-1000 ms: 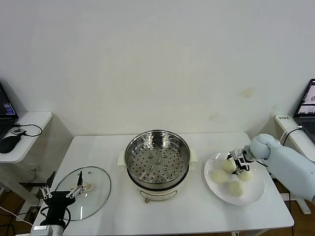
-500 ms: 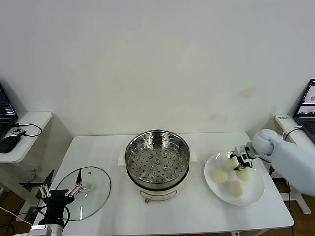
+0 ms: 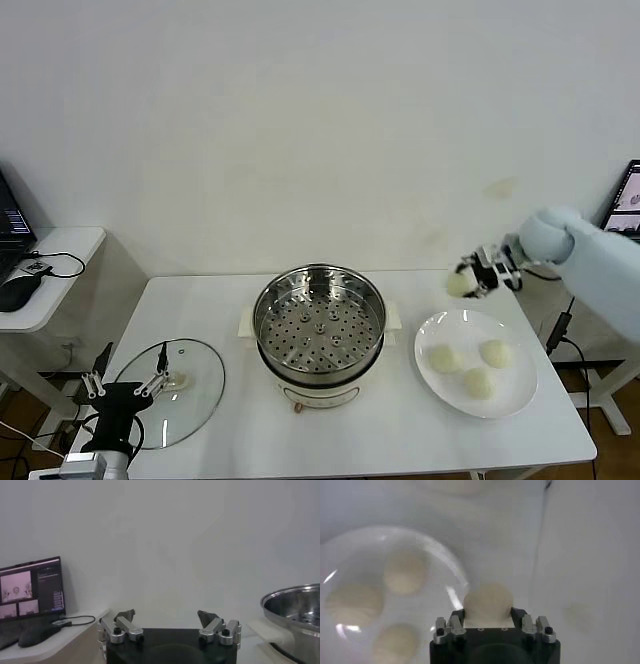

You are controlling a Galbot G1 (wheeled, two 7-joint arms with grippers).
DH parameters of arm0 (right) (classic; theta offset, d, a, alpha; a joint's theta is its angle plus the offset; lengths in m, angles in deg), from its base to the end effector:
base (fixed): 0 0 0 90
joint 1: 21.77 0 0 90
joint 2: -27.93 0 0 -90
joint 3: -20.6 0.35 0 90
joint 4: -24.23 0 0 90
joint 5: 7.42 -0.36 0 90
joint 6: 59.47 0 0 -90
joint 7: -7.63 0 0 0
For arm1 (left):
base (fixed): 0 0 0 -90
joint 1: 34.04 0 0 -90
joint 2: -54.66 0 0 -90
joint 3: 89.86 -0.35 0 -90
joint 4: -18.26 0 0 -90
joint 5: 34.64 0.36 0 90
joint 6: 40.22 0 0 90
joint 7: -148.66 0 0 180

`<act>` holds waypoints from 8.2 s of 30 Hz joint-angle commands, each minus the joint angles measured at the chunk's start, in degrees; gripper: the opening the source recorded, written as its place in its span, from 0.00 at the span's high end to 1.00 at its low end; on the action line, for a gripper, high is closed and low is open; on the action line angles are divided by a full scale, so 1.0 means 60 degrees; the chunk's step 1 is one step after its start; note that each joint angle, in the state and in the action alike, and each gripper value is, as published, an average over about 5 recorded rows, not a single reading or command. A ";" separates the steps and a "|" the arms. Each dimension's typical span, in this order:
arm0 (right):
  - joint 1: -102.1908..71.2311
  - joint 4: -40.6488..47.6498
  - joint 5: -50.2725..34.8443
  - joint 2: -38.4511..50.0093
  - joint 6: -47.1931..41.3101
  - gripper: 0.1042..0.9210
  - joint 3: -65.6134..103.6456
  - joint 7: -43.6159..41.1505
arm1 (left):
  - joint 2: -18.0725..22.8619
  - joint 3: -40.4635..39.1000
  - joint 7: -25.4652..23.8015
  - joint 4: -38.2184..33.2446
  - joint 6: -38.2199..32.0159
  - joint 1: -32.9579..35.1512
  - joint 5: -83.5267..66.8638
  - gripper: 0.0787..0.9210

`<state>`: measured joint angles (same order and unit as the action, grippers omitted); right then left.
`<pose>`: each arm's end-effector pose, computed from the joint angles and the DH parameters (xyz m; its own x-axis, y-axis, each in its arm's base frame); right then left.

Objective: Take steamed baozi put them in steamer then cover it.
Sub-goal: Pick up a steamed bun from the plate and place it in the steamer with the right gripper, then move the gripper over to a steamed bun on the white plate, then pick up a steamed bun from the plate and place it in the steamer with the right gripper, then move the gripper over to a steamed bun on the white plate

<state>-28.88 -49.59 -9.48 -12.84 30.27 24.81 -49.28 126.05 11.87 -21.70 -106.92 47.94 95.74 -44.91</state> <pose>0.5541 -0.1159 -0.0435 -0.4278 -0.2915 0.8556 -0.8085 -0.2998 -0.5064 0.1472 0.1022 -0.2735 -0.9912 -0.1317 -0.0134 -0.1317 0.9710 0.1995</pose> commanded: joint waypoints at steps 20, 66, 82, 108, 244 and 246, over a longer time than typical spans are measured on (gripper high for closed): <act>0.1476 0.0400 0.0466 -0.4461 0.2723 0.40 -0.3078 0.1496 | 0.0049 0.0302 -0.0010 -0.0080 -0.0171 0.0087 0.0033 0.12; 0.3726 -0.2111 -0.2042 -0.2127 -0.1288 0.12 -0.3796 0.0677 | 0.0119 0.0293 0.0007 -0.0139 -0.0120 0.0067 0.0017 0.12; 0.3099 -0.5183 -0.1324 0.3292 -0.4373 0.12 -0.4582 0.0644 | -0.0097 0.0073 0.0001 -0.0371 0.0138 0.0011 0.0074 0.12; -0.4956 -0.2391 0.1218 0.2627 -0.2533 0.12 0.1423 0.0682 | -0.0011 0.0010 -0.0016 -0.0347 0.0370 -0.0069 0.0360 0.12; 0.3563 -0.3436 -0.4031 -0.1676 -0.5771 0.12 -0.3522 0.0028 | 0.0037 0.0068 0.0001 -0.0030 0.0206 -0.0524 0.0313 0.12; 0.3826 -0.3946 -0.3606 -0.0755 -0.5357 0.12 -0.3725 -0.0331 | 0.0033 0.0030 0.0000 -0.0032 0.0210 -0.0529 0.0324 0.12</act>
<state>-14.08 -64.42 -35.09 -30.51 -6.01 5.04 -43.33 126.30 12.06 -21.67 -107.09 49.18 92.57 -42.99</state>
